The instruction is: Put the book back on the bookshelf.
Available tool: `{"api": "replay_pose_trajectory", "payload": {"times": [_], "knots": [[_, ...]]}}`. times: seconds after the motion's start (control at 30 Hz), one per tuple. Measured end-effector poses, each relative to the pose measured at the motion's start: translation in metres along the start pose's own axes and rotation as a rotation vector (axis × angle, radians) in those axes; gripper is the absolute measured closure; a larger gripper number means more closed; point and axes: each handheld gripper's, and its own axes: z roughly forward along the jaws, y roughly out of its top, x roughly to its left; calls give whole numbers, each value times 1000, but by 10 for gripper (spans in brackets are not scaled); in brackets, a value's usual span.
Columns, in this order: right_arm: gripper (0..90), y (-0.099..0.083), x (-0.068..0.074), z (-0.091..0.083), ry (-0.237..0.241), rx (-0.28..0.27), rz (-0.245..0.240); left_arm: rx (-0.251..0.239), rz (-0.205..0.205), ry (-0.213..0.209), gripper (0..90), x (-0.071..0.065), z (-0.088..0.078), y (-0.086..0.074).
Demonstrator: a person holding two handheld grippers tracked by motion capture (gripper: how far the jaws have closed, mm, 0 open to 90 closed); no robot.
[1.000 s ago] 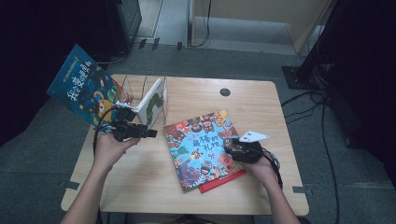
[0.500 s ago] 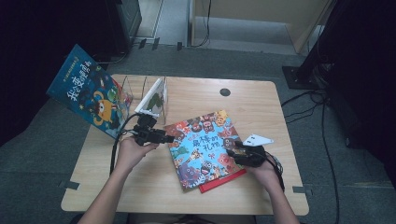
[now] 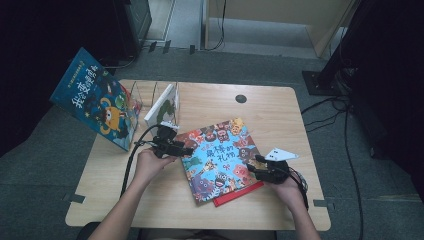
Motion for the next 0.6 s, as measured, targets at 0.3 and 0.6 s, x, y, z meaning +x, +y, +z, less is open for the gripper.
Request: {"api": "replay_pose_trajectory", "payload": {"times": [0.3,0.6], "knots": [[493,-8,-2,-11,-17,-3,10,7,42,18,443,-1,10,-4],[696,-17,-6,-25,-28,5,30,-74,66,28,453,-2,13,-13]]}}
